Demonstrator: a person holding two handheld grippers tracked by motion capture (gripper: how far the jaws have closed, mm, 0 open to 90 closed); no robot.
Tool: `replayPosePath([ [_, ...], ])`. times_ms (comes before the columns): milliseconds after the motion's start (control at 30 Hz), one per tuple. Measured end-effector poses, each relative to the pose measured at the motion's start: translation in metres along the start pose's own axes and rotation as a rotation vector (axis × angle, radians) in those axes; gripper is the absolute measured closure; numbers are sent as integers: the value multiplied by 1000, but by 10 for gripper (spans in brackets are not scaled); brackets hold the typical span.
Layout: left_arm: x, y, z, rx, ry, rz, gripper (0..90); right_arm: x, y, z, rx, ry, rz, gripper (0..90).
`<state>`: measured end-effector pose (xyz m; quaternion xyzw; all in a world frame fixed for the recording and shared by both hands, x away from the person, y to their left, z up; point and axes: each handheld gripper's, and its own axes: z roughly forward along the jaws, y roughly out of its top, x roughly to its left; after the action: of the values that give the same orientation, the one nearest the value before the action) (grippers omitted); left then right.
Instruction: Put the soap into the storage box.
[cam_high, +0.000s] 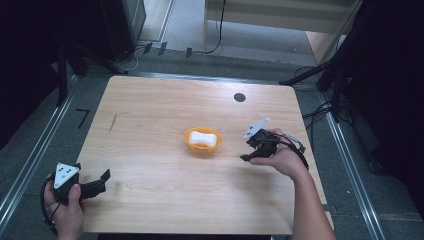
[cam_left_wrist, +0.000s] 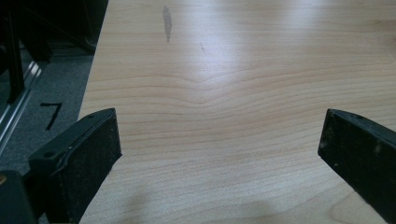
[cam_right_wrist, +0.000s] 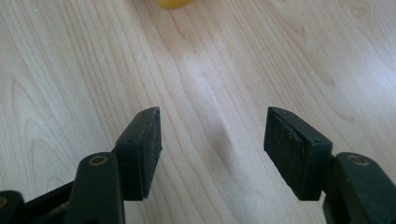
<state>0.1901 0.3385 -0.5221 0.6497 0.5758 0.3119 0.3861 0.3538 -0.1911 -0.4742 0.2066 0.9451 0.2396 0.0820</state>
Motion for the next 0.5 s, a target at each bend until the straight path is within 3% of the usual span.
replayPosePath([
  [500,0,0,0,-1,0,3,0,10,-50,-14,-31,-26,64,379],
])
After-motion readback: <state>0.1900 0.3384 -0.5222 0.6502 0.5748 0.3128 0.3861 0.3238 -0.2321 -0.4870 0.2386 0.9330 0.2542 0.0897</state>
